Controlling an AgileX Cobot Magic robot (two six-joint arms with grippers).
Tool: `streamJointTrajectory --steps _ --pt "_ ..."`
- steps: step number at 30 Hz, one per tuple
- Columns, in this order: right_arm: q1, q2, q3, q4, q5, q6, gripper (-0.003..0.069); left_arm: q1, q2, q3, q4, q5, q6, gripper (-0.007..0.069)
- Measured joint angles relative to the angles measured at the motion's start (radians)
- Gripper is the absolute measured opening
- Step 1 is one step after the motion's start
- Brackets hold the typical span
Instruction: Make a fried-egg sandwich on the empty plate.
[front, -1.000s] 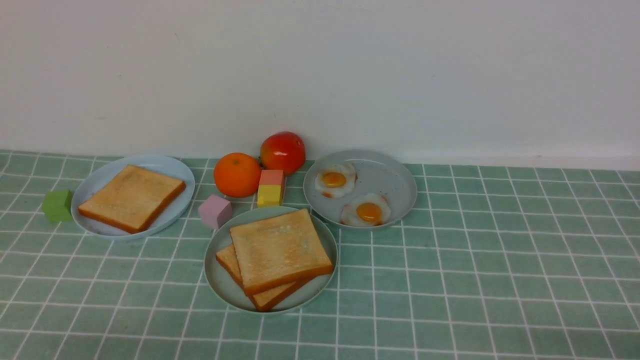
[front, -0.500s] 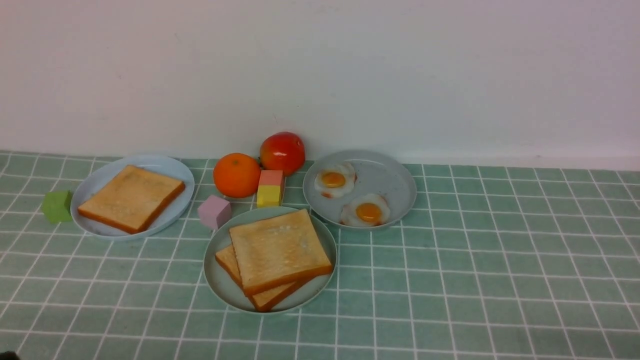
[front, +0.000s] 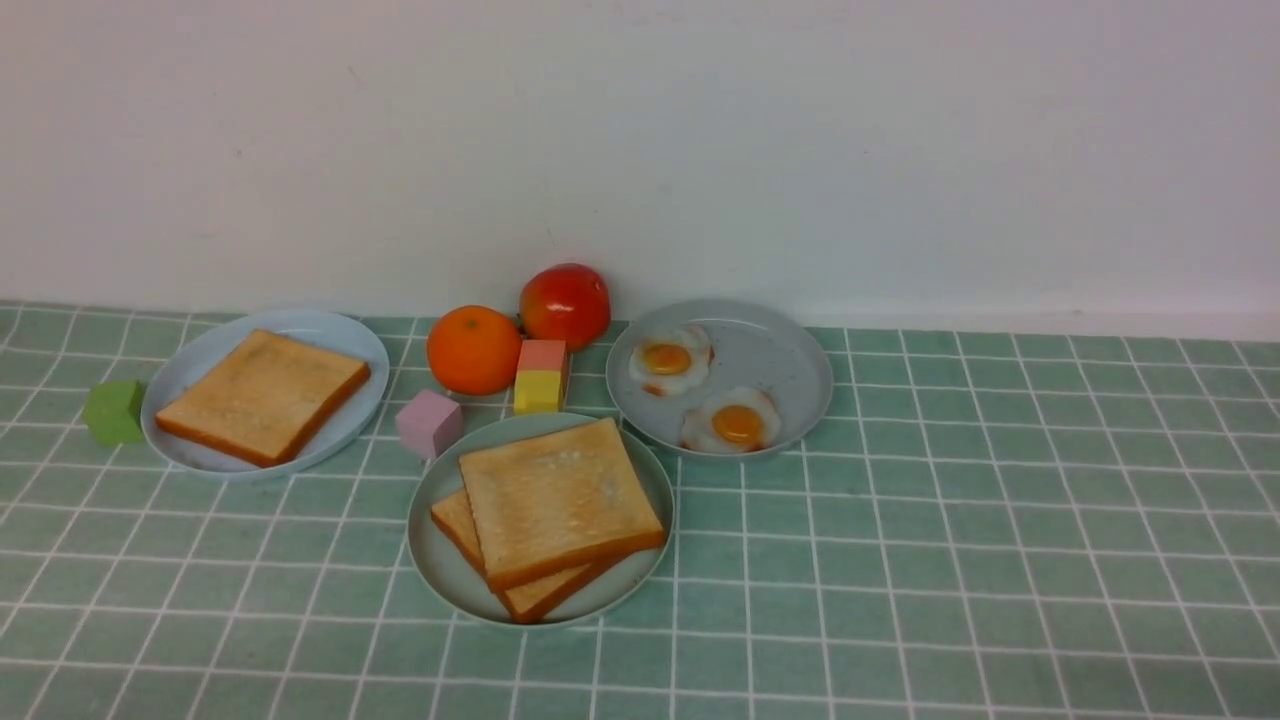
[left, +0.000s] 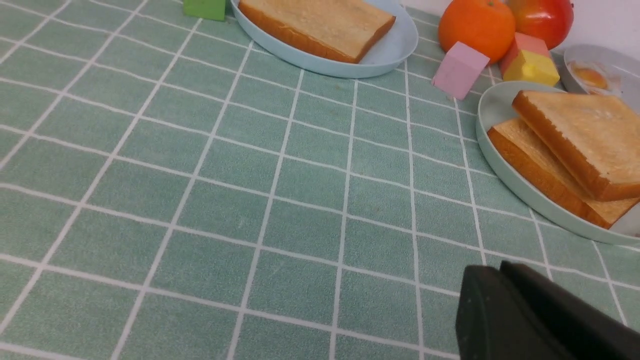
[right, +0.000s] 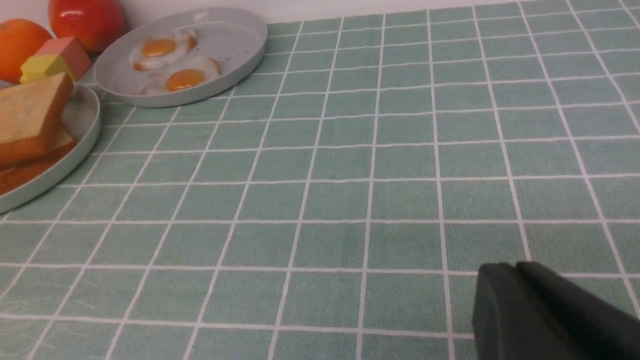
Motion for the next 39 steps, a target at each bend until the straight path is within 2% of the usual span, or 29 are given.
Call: streamJointTrajectory --steps 39 --pt "0.0 0.0 0.0 0.0 0.0 0.0 0.0095 0.0 0.0 0.0 0.0 -0.004 0.0 0.0071"
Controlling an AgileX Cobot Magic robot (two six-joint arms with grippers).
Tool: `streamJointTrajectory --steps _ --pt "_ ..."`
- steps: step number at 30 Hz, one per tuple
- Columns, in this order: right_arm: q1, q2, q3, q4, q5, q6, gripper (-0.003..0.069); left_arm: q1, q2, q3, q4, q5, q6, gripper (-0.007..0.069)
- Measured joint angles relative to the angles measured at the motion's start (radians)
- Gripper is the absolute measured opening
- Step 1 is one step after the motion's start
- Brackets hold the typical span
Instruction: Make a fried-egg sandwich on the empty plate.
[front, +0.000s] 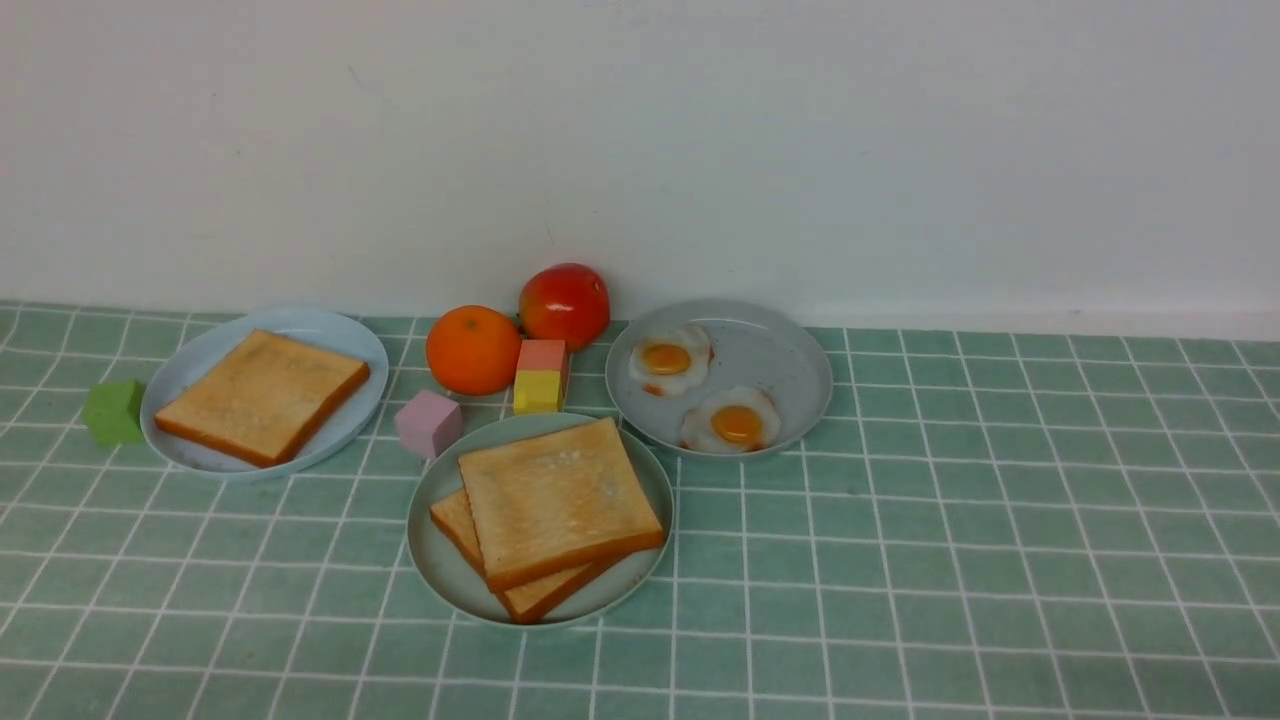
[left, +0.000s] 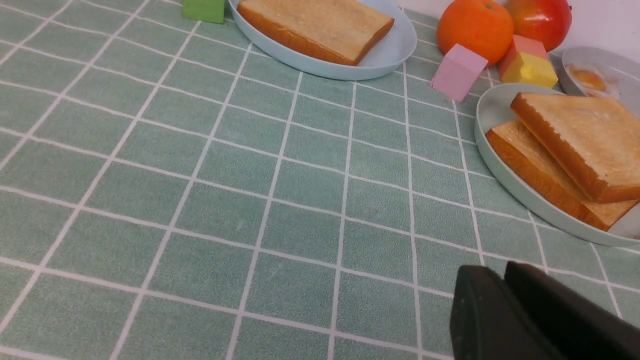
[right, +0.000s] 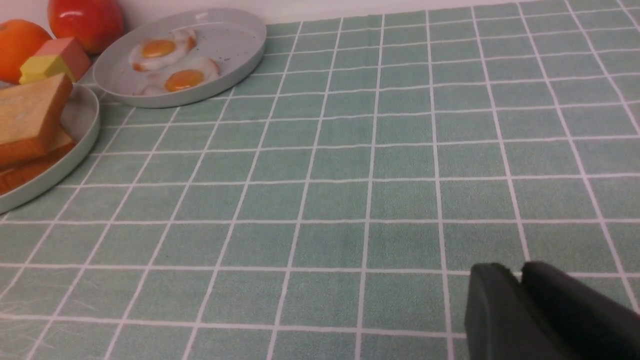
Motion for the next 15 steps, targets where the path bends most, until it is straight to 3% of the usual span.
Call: streamJointTrajectory --steps 15 --pt "0.0 0.0 0.0 0.0 0.0 0.0 0.0113 0.0 0.0 0.0 0.0 0.0 0.0 0.0081"
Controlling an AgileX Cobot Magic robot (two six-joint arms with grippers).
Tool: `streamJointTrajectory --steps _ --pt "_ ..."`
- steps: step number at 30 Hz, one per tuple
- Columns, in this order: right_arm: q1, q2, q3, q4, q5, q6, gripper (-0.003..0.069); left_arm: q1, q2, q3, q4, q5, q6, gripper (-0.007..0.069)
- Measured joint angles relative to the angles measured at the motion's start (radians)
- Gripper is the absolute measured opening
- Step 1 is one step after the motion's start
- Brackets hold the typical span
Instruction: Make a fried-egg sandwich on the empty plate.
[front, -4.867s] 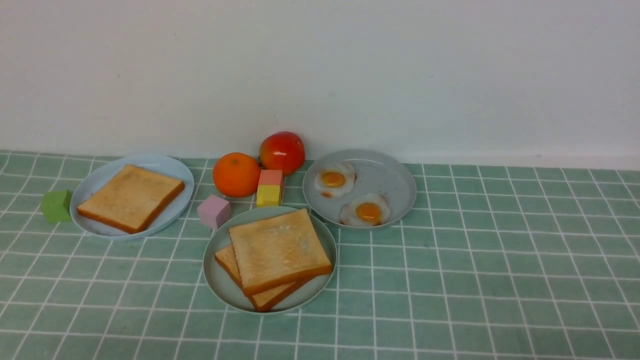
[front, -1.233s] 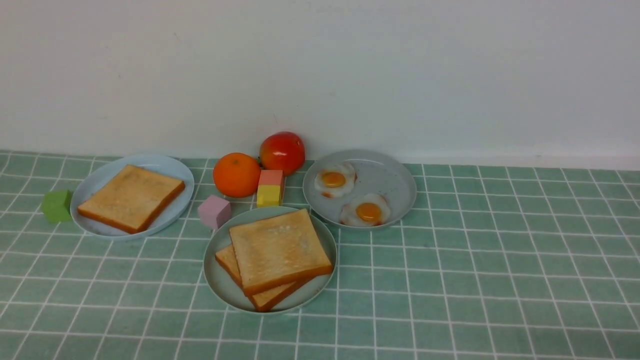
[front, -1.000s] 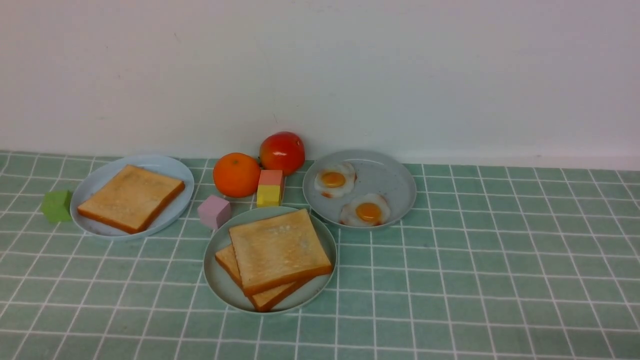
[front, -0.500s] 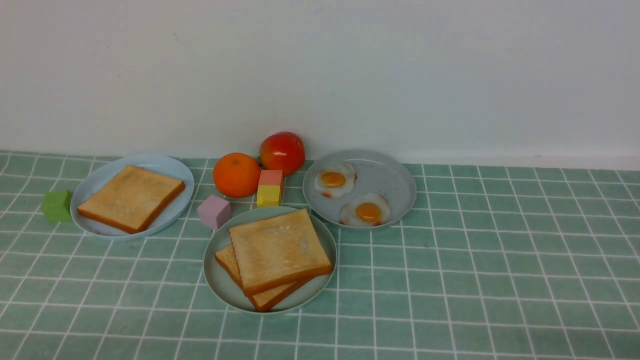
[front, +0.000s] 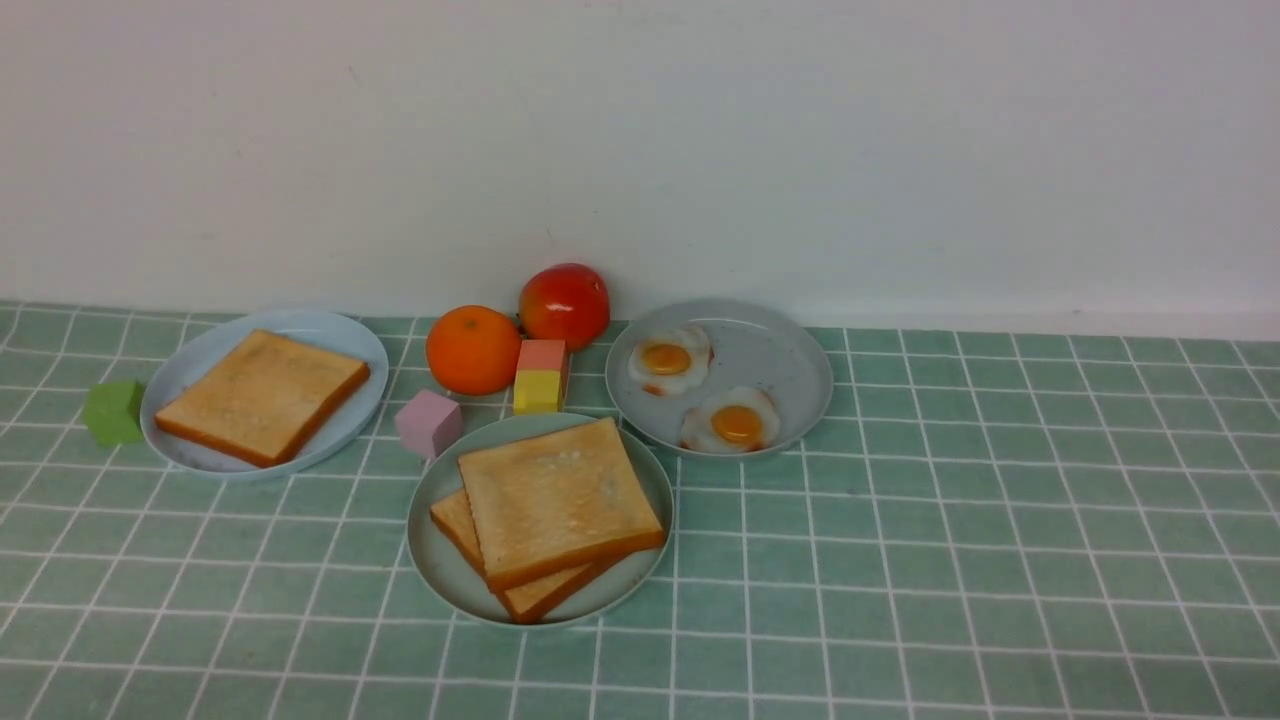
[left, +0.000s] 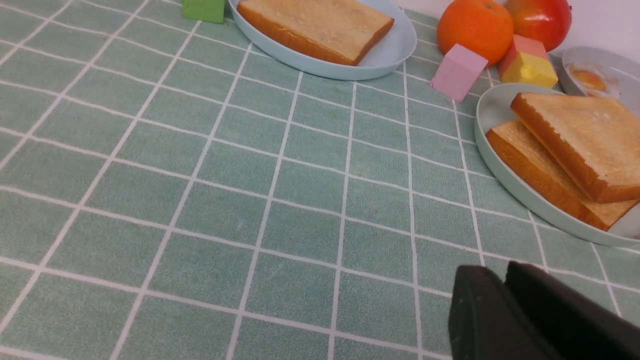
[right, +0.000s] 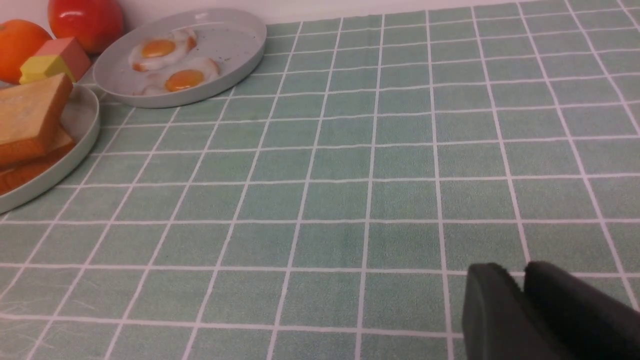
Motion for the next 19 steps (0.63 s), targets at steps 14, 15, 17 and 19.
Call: streamJointTrajectory --steps 14,15,17,19 --pt "0.0 0.0 0.0 0.0 0.0 0.0 0.013 0.0 0.0 0.0 0.0 0.0 0.0 0.0101" --pt "0.0 0.0 0.0 0.0 0.0 0.0 0.0131 0.0 0.0 0.0 0.0 0.0 0.0 0.0103" --pt "0.0 0.0 0.0 0.0 0.0 0.0 0.0134 0.0 0.0 0.0 0.0 0.0 0.0 0.0106" --pt "0.0 0.0 0.0 0.0 0.0 0.0 0.0136 0.0 0.0 0.0 0.0 0.0 0.0 0.0109"
